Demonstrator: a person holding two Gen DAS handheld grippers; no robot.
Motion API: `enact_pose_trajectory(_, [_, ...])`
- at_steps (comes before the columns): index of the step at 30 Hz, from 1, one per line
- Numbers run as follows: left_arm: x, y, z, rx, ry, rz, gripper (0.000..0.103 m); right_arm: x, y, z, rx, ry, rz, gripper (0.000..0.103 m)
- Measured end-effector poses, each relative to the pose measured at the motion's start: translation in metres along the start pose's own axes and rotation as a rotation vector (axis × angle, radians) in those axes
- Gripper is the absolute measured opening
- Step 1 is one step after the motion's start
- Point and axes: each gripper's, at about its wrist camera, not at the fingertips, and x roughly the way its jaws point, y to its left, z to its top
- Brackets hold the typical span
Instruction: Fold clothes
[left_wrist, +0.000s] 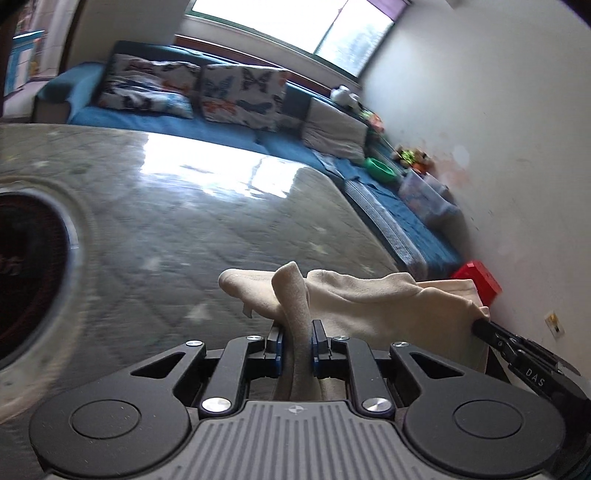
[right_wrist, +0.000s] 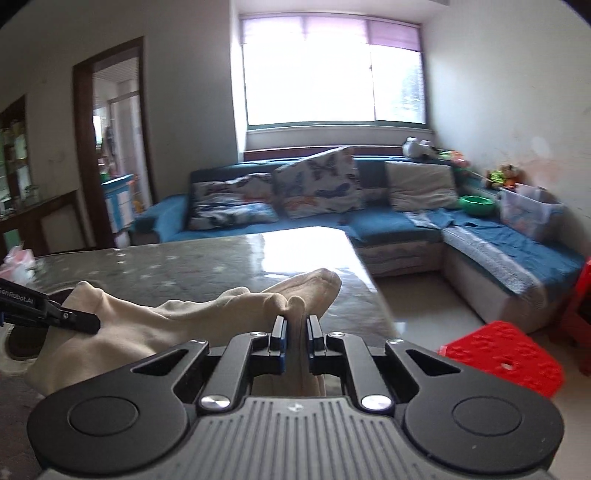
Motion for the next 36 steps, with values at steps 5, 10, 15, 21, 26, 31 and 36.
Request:
enact_pose_trajectory(5, [0.028,-0.019,-0.01,0.075,0.047,0.011,0.016,0.006,-0.027,-0.019,0.041,0.041,-0.063,0.009])
enact_pose_trajectory(10, [0.041,-0.012,-0.021,0.119,0.069,0.087,0.025,0.026,-0.043,-0.05,0.077,0.141,-0.123,0.012])
enact_pose_trajectory(15, [0.034,-0.001,-0.021,0.115,0.042,0.141,0.042,0.027,-0.046,-0.051,0.089,0.141,-0.138,0.015])
enact_pose_trajectory(21, [0.026,-0.009,-0.027,0.136,0.037,0.133,0.045,0.042,-0.03,-0.038,0.12,0.146,-0.041,0.021])
enact_pose_trajectory(26, [0.026,-0.022,-0.039,0.195,0.048,0.123,0.051,0.071,-0.019,-0.037,0.125,0.175,-0.025,0.021])
enact_pose_trajectory(31, [0.032,-0.028,-0.044,0.235,0.064,0.136,0.057,0.087,-0.014,-0.044,0.106,0.194,-0.05,0.026])
enact_pose_trajectory(36, [0.032,-0.029,-0.05,0.258,0.068,0.15,0.065,0.066,-0.007,-0.044,0.057,0.172,-0.032,0.042])
